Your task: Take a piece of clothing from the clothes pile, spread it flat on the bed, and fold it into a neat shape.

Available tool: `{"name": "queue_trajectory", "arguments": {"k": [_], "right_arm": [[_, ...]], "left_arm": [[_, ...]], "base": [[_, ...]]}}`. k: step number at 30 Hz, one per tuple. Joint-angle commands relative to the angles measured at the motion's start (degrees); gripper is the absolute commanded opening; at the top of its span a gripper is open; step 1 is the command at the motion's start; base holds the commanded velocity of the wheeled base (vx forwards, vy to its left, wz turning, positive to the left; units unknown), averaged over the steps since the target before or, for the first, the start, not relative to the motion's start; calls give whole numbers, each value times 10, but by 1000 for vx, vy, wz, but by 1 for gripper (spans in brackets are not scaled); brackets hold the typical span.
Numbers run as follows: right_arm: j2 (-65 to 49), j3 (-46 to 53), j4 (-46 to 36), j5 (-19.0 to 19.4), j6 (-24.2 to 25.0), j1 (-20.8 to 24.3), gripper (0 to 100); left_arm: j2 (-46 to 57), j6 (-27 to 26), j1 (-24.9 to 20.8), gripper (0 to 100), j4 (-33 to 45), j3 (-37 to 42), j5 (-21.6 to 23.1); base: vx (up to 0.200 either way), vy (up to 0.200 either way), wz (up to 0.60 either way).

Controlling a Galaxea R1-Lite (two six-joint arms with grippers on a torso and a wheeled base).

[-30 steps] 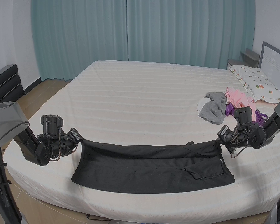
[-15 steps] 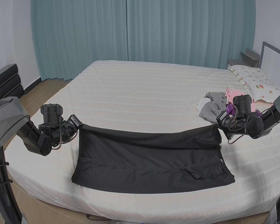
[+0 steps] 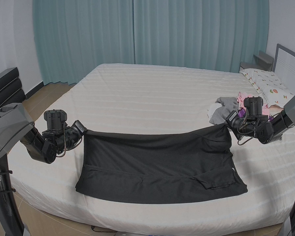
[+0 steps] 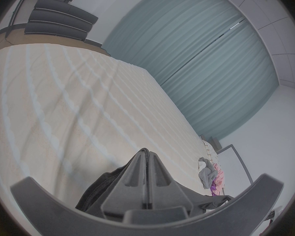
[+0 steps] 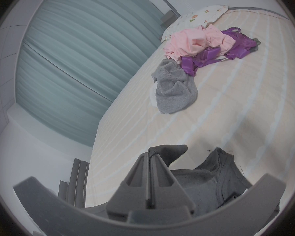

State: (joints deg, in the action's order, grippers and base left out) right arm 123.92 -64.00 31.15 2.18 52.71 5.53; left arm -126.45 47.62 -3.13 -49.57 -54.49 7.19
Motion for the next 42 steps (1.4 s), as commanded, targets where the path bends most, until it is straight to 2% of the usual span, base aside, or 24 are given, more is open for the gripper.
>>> {"name": "queue_trajectory", "arguments": {"k": [1, 12, 28, 39, 42], "right_arm": [[4, -1, 23, 0, -6, -9, 0], [-2, 28, 35, 4, -55, -9, 0], [-62, 186, 35, 69, -146, -31, 0], [-43, 243, 35, 92, -182, -30, 0], [-34, 246, 35, 92, -184, -30, 0]], "left_arm": [[-2, -1, 0, 0, 0, 5, 0], [2, -2, 0, 0, 1, 22, 0], [20, -67, -4, 0, -4, 124, 3], [10, -73, -3, 0, -11, 169, 8], [2, -72, -7, 0, -40, 185, 9]], "base": [[0, 0, 0], [0, 0, 0], [0, 0, 0], [0, 0, 0], [0, 0, 0]]}}
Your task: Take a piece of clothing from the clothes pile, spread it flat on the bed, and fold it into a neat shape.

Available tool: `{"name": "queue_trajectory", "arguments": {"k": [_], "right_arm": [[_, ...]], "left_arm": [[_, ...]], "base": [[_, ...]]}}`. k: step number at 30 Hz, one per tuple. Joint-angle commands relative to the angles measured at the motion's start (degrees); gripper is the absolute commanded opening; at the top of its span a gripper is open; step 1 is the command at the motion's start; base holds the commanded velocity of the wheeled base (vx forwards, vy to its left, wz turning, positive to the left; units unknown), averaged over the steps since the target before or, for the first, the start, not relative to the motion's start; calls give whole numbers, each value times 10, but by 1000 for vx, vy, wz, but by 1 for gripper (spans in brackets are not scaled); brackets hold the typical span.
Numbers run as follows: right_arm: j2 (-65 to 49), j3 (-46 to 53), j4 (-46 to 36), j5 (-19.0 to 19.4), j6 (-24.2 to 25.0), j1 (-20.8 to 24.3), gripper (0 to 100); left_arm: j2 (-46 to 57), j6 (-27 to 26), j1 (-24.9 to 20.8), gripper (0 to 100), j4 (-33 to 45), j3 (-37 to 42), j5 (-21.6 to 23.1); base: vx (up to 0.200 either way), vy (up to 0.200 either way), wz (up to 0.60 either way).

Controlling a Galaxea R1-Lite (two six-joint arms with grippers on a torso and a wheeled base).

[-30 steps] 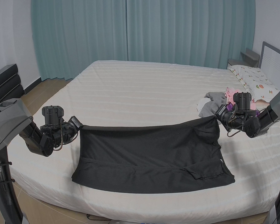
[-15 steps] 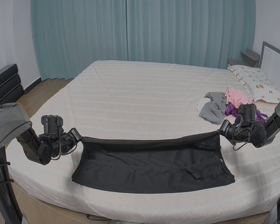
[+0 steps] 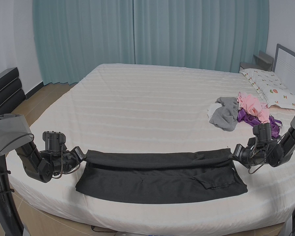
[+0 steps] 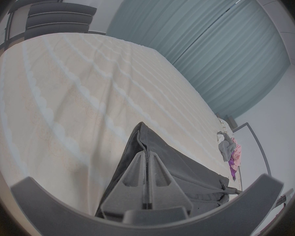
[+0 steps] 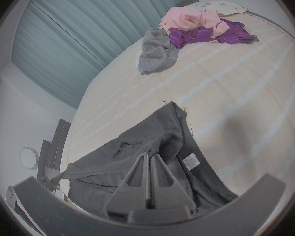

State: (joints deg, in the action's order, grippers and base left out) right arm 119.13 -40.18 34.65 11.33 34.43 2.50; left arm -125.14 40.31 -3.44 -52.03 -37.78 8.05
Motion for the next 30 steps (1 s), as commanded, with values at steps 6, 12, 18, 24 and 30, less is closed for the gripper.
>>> {"name": "queue_trajectory", "arguments": {"k": [6, 12, 18, 24, 30], "right_arm": [[30, 18, 0, -1, -32, 0, 100], [14, 11, 1, 5, -28, -6, 100], [9, -20, 2, 40, -6, -29, 100], [52, -57, 1, 55, 51, -40, 100], [88, -58, 17, 55, 57, -45, 100]], "left_arm": [[-23, 1, -9, 100, -50, 34, 0], [-13, 4, -9, 100, -51, 39, 0], [-4, 11, -3, 100, -45, -5, 6], [-66, 19, -4, 100, -16, -86, 5], [-119, 17, -10, 100, 7, -140, 0]], "base": [[0, 0, 0], [0, 0, 0], [0, 0, 0], [0, 0, 0], [0, 0, 0]]}}
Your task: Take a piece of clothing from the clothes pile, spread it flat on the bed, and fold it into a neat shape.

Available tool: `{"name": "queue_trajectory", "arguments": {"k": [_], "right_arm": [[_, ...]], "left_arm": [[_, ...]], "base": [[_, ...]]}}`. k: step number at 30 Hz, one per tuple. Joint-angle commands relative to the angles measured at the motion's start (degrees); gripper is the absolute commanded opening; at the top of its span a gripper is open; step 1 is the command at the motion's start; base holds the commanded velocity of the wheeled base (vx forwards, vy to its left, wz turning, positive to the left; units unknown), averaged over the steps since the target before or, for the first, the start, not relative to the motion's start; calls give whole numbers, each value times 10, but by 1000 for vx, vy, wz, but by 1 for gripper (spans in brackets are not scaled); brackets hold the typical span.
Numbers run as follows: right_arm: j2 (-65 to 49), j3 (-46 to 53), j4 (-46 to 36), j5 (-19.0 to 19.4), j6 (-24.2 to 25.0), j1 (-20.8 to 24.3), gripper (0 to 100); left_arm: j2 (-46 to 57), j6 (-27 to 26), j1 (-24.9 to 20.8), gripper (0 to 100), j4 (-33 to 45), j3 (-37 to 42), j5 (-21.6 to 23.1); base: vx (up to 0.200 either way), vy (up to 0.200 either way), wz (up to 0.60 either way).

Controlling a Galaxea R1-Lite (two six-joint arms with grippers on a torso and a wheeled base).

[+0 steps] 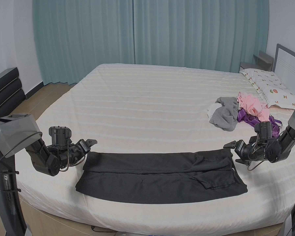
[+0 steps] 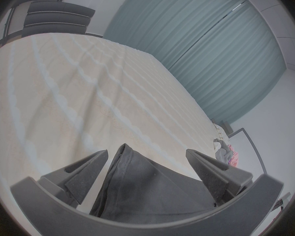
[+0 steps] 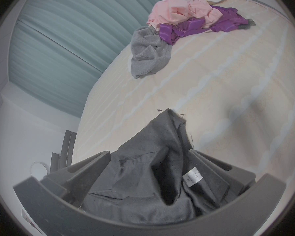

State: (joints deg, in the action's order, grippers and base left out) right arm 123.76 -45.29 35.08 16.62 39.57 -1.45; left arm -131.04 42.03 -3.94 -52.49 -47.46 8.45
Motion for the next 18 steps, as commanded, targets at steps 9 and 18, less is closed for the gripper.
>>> {"name": "queue_trajectory", "arguments": {"k": [9, 18], "right_arm": [[51, -2, 60, 1, 65, -15, 100], [64, -21, 71, -4, 75, -22, 100]], "left_arm": [[-78, 1, 1, 0, 13, -69, -8], [-76, 2, 11, 0, 9, -76, -33]], "base": [[0, 0, 0], [0, 0, 0]]}}
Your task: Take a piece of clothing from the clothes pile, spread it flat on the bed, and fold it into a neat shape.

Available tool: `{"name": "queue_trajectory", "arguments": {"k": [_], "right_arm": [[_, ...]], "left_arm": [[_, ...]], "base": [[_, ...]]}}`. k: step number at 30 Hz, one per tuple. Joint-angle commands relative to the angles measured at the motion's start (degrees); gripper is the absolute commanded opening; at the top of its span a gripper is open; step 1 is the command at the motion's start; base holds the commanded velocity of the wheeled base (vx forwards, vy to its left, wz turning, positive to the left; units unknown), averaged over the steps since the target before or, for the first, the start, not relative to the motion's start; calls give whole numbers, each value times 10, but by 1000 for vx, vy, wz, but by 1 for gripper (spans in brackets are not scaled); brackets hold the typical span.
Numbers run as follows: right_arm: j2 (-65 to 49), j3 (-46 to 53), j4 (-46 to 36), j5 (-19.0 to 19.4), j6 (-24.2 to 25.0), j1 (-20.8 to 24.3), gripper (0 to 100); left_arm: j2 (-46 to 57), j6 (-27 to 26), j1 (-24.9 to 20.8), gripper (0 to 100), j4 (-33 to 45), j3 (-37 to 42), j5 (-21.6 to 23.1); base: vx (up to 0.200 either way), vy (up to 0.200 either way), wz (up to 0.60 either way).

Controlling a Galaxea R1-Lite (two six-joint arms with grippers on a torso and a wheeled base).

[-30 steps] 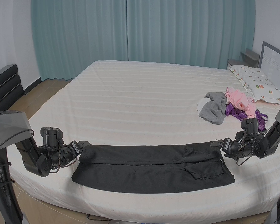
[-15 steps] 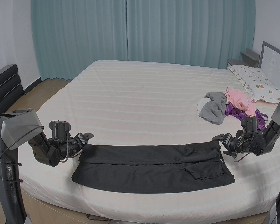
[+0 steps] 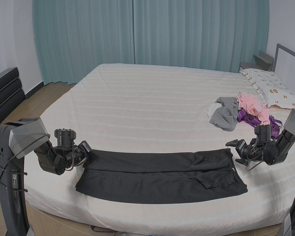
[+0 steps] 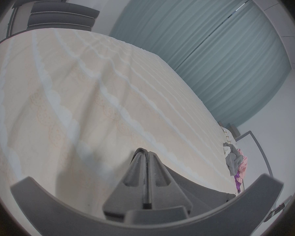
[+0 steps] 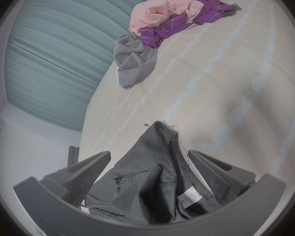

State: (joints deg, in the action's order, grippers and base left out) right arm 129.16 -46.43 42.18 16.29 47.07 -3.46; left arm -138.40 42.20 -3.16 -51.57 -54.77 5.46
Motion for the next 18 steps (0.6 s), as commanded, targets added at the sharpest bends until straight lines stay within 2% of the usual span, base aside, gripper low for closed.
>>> {"name": "queue_trajectory", "arguments": {"k": [1, 9, 11, 12, 18], "right_arm": [[12, -11, 0, -2, -1, -1, 100], [50, -42, 0, -12, 0, 0, 100], [65, -62, 0, -33, 0, 5, 100], [67, -66, 0, -37, -1, 7, 0], [75, -67, 13, -41, -1, 14, 0]], "left_arm": [[-2, 1, 3, 0, 0, -3, -3], [-3, 1, 3, 0, -1, -4, -3], [-4, 1, 1, 0, -1, -3, -3], [-5, 1, 1, 0, -1, -3, -3], [-5, 1, -1, 0, 0, -1, -3]], "base": [[0, 0, 0], [0, 0, 0], [0, 0, 0], [0, 0, 0], [0, 0, 0]]}}
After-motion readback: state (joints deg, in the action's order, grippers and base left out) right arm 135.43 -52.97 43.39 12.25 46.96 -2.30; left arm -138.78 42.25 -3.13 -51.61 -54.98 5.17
